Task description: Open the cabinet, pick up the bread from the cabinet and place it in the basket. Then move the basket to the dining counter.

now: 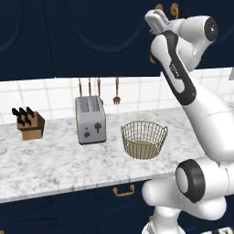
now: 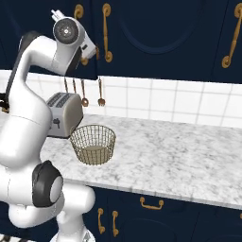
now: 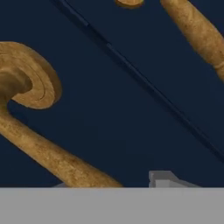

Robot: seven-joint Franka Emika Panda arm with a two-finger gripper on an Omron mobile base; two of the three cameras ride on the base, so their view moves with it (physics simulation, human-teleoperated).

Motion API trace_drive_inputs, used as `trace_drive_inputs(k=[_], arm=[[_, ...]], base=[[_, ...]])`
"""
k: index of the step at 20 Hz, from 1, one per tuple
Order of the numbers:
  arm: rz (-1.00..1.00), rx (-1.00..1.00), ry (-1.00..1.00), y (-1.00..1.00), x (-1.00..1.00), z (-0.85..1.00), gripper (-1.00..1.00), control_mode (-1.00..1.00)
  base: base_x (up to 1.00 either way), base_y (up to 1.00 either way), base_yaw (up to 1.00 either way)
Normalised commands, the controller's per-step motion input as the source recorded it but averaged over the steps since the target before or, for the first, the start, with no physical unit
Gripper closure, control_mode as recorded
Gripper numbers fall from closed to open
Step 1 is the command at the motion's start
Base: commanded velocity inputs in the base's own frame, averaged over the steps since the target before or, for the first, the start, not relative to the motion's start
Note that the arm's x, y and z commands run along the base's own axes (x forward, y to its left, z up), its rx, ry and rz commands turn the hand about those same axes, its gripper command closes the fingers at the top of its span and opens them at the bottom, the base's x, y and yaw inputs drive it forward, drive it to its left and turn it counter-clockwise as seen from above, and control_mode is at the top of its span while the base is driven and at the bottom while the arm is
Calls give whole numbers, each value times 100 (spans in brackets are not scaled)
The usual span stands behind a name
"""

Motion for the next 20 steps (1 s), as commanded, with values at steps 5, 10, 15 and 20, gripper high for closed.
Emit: trace_drive_inputs(k=[5,10,15,20], arm=[[7,6,0,36,-100,48,100,-100],[5,1,0,44,-100,40,100,-100],[4,0,3,50,-100,22,100,-100],[1,0,3,58,-100,1,-100,-100]], base=[[0,0,0],[0,0,0],[0,0,0],[0,0,0]])
